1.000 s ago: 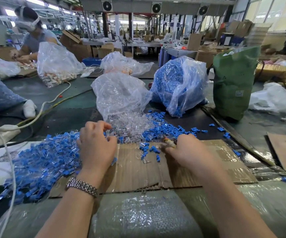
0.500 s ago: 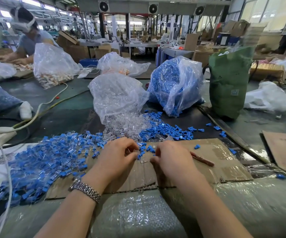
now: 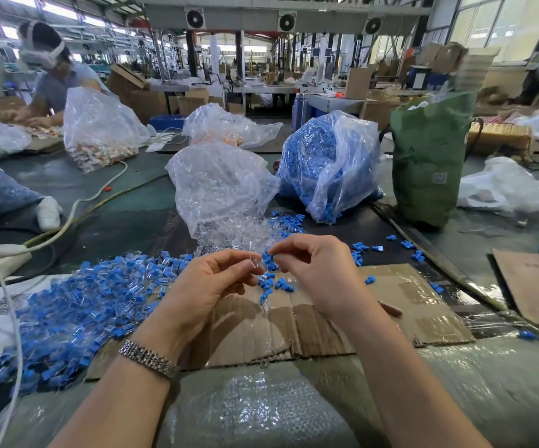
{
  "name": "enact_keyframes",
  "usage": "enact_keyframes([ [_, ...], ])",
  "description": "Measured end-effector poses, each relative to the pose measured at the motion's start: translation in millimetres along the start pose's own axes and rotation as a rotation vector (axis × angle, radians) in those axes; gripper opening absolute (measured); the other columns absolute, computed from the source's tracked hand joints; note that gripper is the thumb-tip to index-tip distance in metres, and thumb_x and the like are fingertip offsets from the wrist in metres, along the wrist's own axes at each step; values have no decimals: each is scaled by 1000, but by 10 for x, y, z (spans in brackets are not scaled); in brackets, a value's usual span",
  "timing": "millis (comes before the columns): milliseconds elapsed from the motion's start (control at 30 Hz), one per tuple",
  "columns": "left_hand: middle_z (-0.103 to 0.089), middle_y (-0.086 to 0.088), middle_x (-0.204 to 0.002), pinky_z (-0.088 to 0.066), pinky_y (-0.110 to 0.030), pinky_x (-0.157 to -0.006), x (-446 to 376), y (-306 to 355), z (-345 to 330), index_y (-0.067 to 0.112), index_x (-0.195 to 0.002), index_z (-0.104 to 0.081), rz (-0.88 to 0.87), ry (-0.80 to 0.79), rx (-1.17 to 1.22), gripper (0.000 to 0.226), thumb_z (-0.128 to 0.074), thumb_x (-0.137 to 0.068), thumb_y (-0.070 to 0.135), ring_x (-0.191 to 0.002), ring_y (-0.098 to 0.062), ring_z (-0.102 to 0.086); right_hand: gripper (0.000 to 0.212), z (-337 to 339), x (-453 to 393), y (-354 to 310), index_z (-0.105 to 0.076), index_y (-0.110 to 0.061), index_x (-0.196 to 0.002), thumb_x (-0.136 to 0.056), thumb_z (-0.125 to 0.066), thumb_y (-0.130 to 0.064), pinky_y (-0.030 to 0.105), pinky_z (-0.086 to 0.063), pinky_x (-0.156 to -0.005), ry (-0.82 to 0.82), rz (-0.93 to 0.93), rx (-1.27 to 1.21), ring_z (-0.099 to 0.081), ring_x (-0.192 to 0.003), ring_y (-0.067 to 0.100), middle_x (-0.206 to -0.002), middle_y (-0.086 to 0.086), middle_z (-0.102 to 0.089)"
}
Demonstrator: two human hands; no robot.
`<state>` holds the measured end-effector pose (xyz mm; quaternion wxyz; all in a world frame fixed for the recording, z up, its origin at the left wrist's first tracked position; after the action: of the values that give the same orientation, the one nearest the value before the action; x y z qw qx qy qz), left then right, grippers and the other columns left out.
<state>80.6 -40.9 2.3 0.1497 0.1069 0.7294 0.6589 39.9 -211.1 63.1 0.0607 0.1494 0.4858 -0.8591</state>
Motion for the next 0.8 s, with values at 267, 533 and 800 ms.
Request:
enact_keyframes([
  [267, -76, -17, -105, -58, -21, -74, 28, 67, -51, 15, -107, -79, -18, -24, 67, 24, -72, -85, 20, -90, -20, -72, 7, -69, 14, -141, -76, -22, -92, -92, -72, -16, 14, -51, -73, -8, 97, 91, -65, -79, 1, -83, -12, -72],
  [533, -77, -14, -107, -57, -20, -75, 36, 66, -63, 16, -109, -79, -14, -44, 24, 25, -75, -84, 18, -92, -19, -73, 8, -168, 33, -145, -75, -21, -95, -94, -70, -14, 35, -56, -83, -44, 116, 122, -67, -84, 7, -88, -8, -71],
  [800, -76, -18, -109, -59, -23, -78, 27, 35, -38, 11, -106, -78, 16, -24, 85, 23, -72, -84, 14, -93, -22, -73, 58, 183, 92, 487, -55, -19, -127, -87, -65, -61, 40, -46, -99, -103, -351, 780, -49, -121, 22, -127, 4, -53],
])
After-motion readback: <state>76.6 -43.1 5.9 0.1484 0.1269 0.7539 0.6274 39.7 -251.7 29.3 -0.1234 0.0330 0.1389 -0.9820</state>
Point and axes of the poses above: each hand's wrist, its own x-axis away from the middle knuckle, its own z-axis out of the back of the hand, y = z × x, the point moved 8 cm from there along -x, towards the middle knuckle
